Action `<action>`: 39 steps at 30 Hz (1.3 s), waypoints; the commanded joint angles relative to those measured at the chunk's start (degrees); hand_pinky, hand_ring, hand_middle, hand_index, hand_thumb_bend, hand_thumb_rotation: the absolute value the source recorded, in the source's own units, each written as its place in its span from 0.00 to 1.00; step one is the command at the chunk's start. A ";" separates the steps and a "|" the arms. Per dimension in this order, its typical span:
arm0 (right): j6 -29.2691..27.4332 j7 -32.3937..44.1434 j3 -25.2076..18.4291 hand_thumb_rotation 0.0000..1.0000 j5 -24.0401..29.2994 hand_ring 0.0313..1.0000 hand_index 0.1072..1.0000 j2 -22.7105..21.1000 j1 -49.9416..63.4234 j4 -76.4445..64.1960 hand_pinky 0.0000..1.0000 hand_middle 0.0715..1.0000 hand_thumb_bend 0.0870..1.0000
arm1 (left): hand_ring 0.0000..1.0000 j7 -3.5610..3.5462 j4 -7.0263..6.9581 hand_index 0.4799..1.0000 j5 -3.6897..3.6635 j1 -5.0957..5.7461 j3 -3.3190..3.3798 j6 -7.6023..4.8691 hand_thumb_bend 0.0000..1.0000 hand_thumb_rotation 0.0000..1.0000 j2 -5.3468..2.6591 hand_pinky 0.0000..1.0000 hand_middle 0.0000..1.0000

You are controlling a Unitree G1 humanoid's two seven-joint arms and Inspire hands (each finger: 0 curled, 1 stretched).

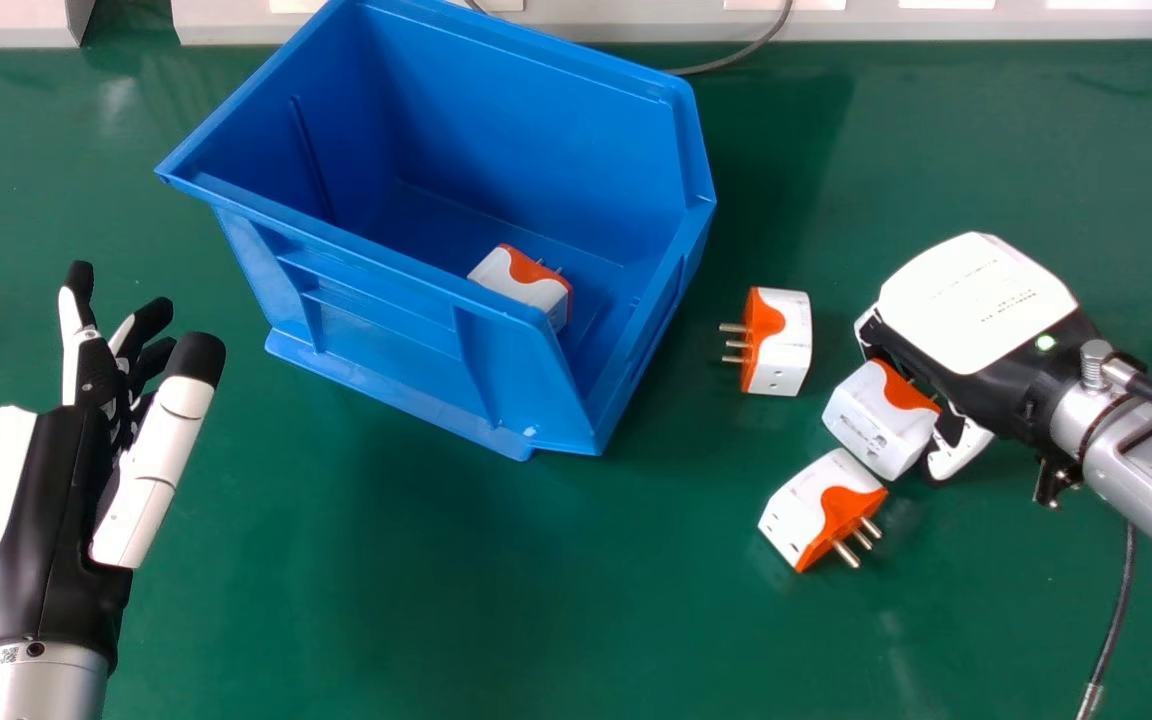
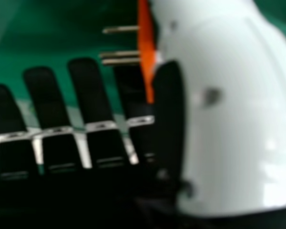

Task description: Pick all objects and put in blue box

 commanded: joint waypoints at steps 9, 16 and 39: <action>0.64 -3.19 0.92 0.36 -2.61 0.81 0.81 -0.52 -2.17 -0.66 0.69 0.86 0.66 | 0.92 0.35 -0.42 0.85 0.33 -0.28 0.19 -0.60 0.78 0.92 0.21 0.88 0.94; 0.54 -2.63 0.88 0.36 -2.73 0.83 0.82 -0.62 -2.33 -1.00 0.68 0.88 0.66 | 0.92 0.29 -0.49 0.85 0.23 -0.13 0.25 -0.63 0.78 0.92 0.20 0.88 0.94; -1.15 6.03 -0.79 0.30 2.11 0.81 0.79 -0.20 2.74 -8.50 0.70 0.84 0.64 | 0.91 0.19 -0.94 0.85 0.27 -0.10 0.41 -0.52 0.77 0.93 0.41 0.88 0.94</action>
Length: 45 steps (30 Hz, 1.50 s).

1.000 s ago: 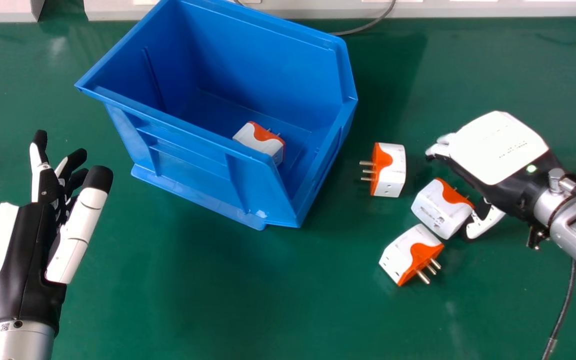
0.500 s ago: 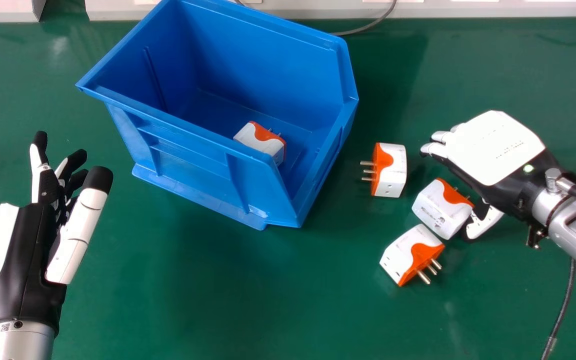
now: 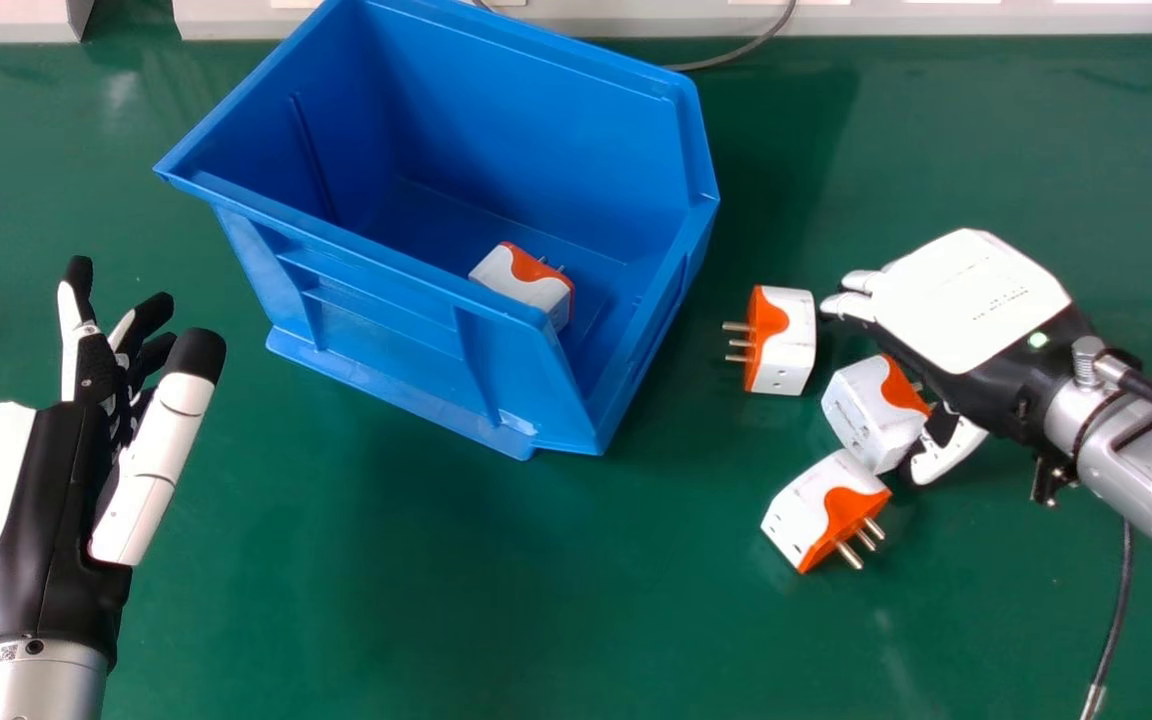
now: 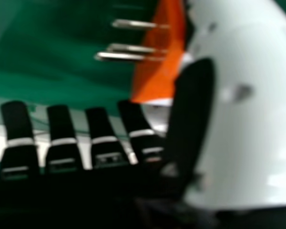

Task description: Pick all objects and put in blue box

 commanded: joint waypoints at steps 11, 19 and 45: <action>-4.47 4.67 -0.53 0.31 1.59 0.80 0.76 -1.84 0.74 -5.84 0.69 0.82 0.60 | 0.92 -0.01 -0.72 0.85 0.07 0.04 0.52 -0.40 0.75 0.93 0.52 0.88 0.94; -3.17 1.46 0.34 0.06 0.12 0.31 0.45 0.28 -0.99 -0.22 0.30 0.42 0.48 | 0.92 -0.18 -0.96 0.85 -0.16 0.19 0.70 -0.19 0.78 0.92 0.53 0.88 0.94; -10.18 -7.24 1.08 0.11 3.13 0.04 0.42 0.23 -5.87 10.99 0.04 0.06 0.46 | 0.92 -0.60 -1.38 0.85 -0.23 0.30 1.35 0.86 0.77 0.92 1.01 0.87 0.94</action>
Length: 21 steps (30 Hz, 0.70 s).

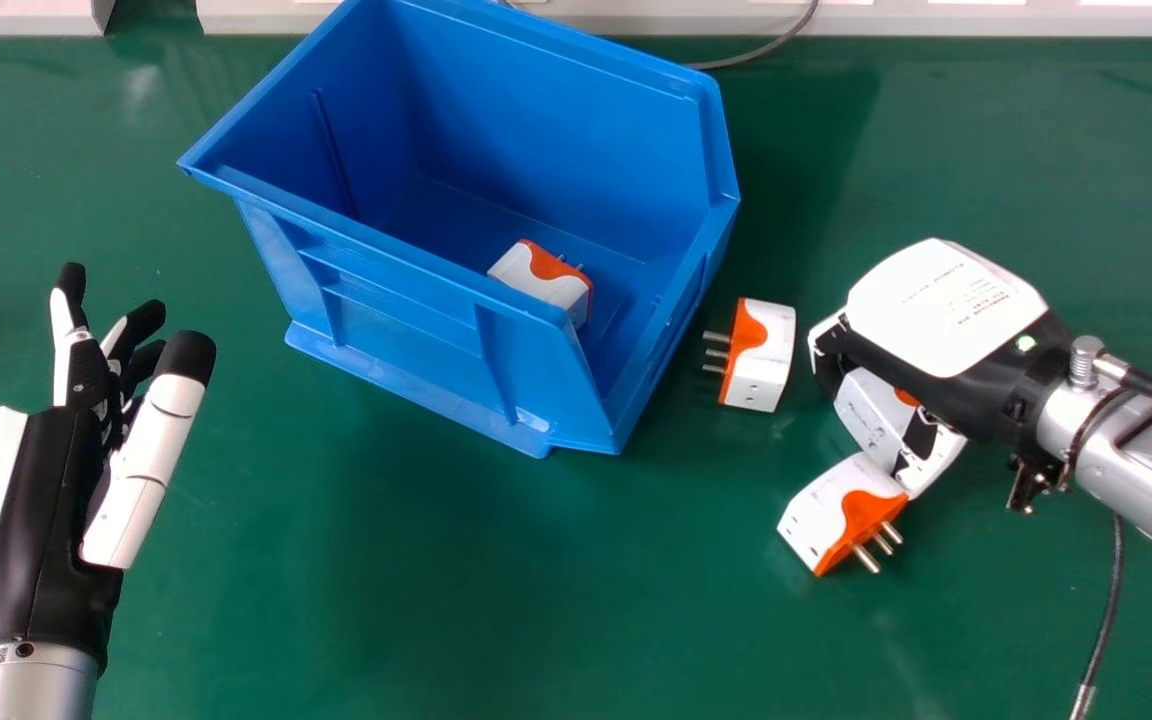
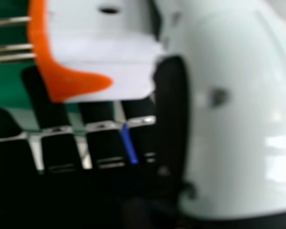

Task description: Pick all objects and put in blue box

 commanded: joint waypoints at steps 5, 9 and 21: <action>1.49 -1.45 -0.96 0.11 0.18 0.05 0.42 -0.85 -0.77 0.02 0.05 0.07 0.46 | 0.92 -0.06 -1.32 0.85 0.04 0.16 0.56 -0.15 0.78 0.92 0.58 0.87 0.94; 1.46 -1.75 -3.05 0.11 1.81 0.05 0.42 -1.76 1.19 -3.47 0.06 0.07 0.46 | 0.91 -0.09 -2.33 0.85 0.08 0.70 0.61 0.21 0.78 0.92 0.50 0.87 0.94; 0.43 2.85 -12.91 0.11 6.42 0.04 0.42 -8.50 7.01 -22.66 0.03 0.04 0.47 | 0.91 -0.12 -2.69 0.85 0.17 0.90 0.76 0.14 0.76 0.93 0.57 0.87 0.94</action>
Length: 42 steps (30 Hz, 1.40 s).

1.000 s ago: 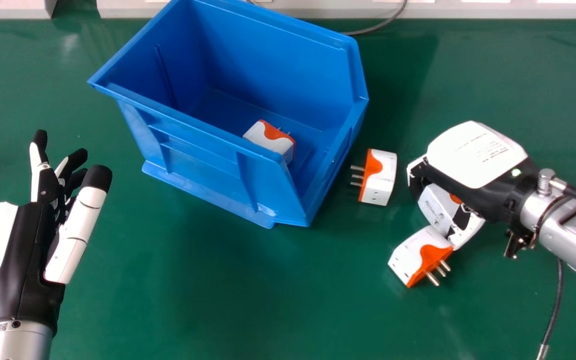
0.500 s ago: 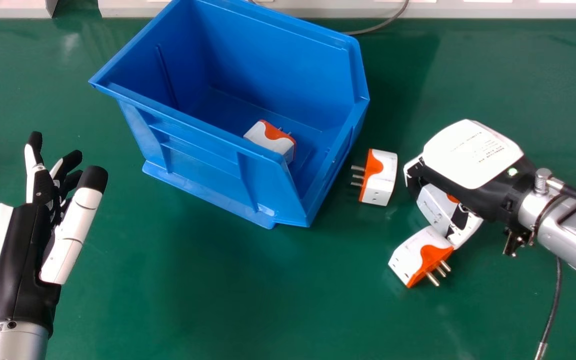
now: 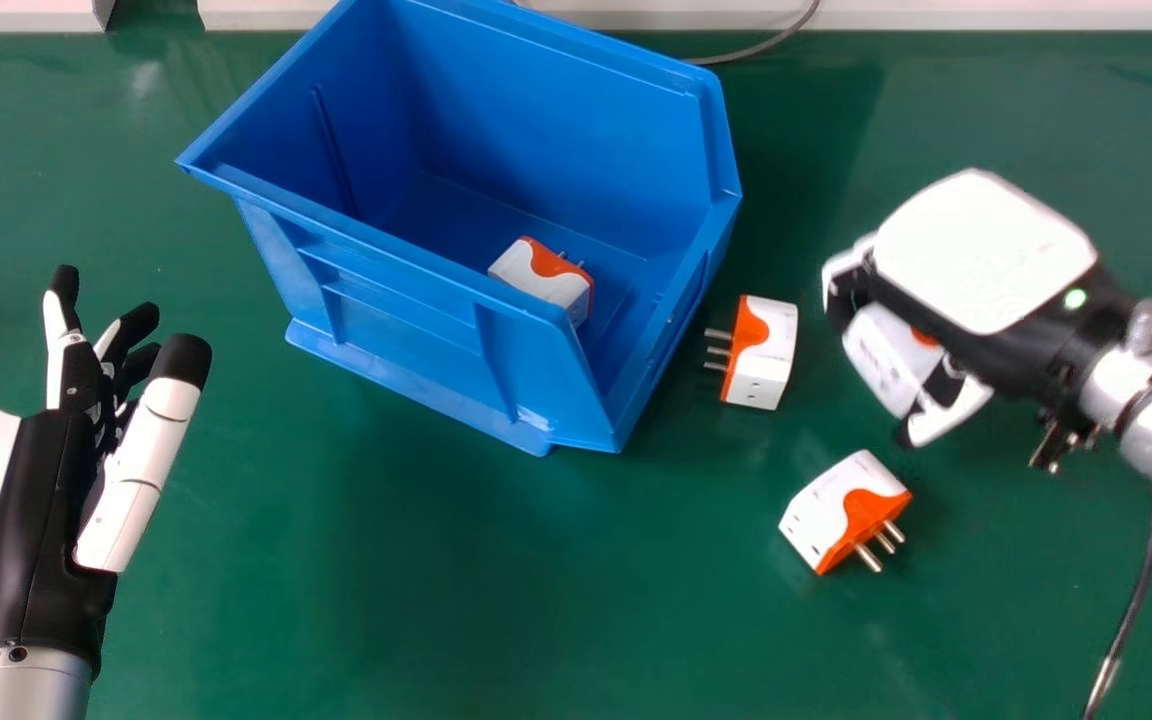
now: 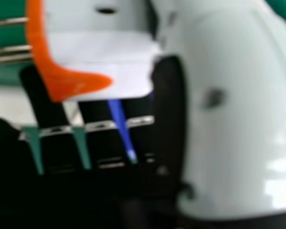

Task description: Pick all objects and put in blue box

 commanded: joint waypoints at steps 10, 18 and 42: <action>3.54 6.38 -11.00 0.13 6.41 0.05 0.41 1.04 2.33 -20.34 0.03 0.07 0.46 | 0.91 -0.08 -0.11 0.84 -0.06 -0.96 0.22 -0.88 0.78 0.92 0.53 0.87 0.94; 3.26 7.14 -9.83 0.15 5.16 0.05 0.41 6.77 -2.09 -23.08 0.04 0.07 0.45 | 0.91 0.20 1.35 0.83 0.19 -2.08 -0.12 -1.30 0.76 0.92 0.29 0.87 0.94; 3.08 -0.25 3.06 0.16 -1.49 0.04 0.41 28.74 -21.56 2.01 0.03 0.08 0.44 | 0.92 0.29 0.79 0.84 -0.16 -2.54 -1.19 -0.40 0.78 0.92 -0.14 0.87 0.94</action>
